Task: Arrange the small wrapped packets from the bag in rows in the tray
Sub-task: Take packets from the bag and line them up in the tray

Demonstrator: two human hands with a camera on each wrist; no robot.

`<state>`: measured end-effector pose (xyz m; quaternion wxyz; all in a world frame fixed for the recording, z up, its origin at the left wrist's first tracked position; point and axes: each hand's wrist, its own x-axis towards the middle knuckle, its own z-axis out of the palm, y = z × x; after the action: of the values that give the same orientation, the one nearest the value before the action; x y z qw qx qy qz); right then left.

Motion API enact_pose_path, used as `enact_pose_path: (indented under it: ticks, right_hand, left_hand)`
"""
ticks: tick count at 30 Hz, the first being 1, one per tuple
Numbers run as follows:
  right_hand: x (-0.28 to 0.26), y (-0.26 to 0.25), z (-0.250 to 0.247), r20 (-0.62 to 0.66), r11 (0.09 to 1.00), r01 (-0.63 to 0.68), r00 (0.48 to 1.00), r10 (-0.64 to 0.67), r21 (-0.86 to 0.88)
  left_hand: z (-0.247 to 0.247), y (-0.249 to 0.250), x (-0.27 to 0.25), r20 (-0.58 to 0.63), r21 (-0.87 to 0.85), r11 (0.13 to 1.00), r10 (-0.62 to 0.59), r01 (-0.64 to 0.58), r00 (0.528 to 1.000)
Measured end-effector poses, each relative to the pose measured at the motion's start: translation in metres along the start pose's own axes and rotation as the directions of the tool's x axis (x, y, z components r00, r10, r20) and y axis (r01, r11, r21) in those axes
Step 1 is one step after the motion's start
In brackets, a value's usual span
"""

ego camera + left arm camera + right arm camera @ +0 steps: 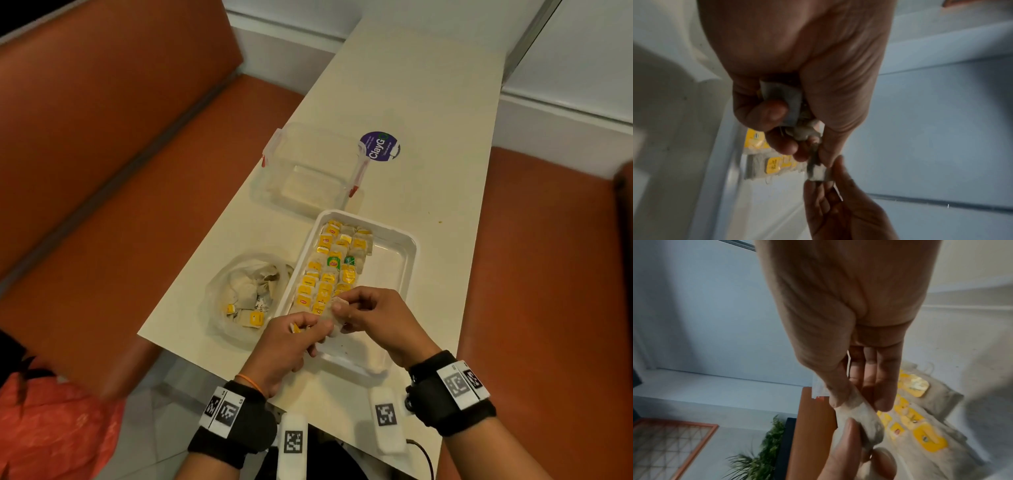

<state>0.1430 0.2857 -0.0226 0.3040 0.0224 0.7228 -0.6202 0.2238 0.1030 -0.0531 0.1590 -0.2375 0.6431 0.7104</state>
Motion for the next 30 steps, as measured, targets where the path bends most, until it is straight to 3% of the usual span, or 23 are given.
enact_pose_path:
  ticks: [4,7,9,15,25,30]
  right_hand:
    - [0.011,0.015,-0.002,-0.043,0.986,-0.049,0.998,0.043,-0.157]
    - [0.014,0.015,-0.002,0.045,0.918,0.039,0.999,-0.023,-0.395]
    - [0.019,0.015,-0.003,0.027,0.874,0.065,0.998,-0.060,-0.482]
    - [0.040,0.031,-0.004,-0.026,0.860,0.007,0.999,-0.024,-0.510]
    - [0.059,0.057,0.004,-0.074,0.933,-0.111,0.993,0.091,-0.342]
    - [0.065,0.067,0.006,-0.156,0.914,-0.084,0.988,0.023,-0.398]
  left_hand:
    - [-0.007,-0.002,0.002,-0.103,0.019,0.999,-0.038,0.040,0.994]
    - [-0.016,-0.004,0.004,-0.163,-0.061,0.997,-0.066,0.057,0.984]
    - [-0.021,-0.005,0.005,-0.183,-0.071,0.995,-0.077,0.065,0.980]
    - [-0.026,-0.007,0.005,-0.190,-0.084,0.994,-0.091,0.076,0.978]
    - [-0.020,-0.008,0.005,-0.188,-0.074,0.992,-0.112,0.099,0.976]
    - [-0.020,-0.005,0.005,-0.182,-0.068,0.991,-0.123,0.112,0.976]
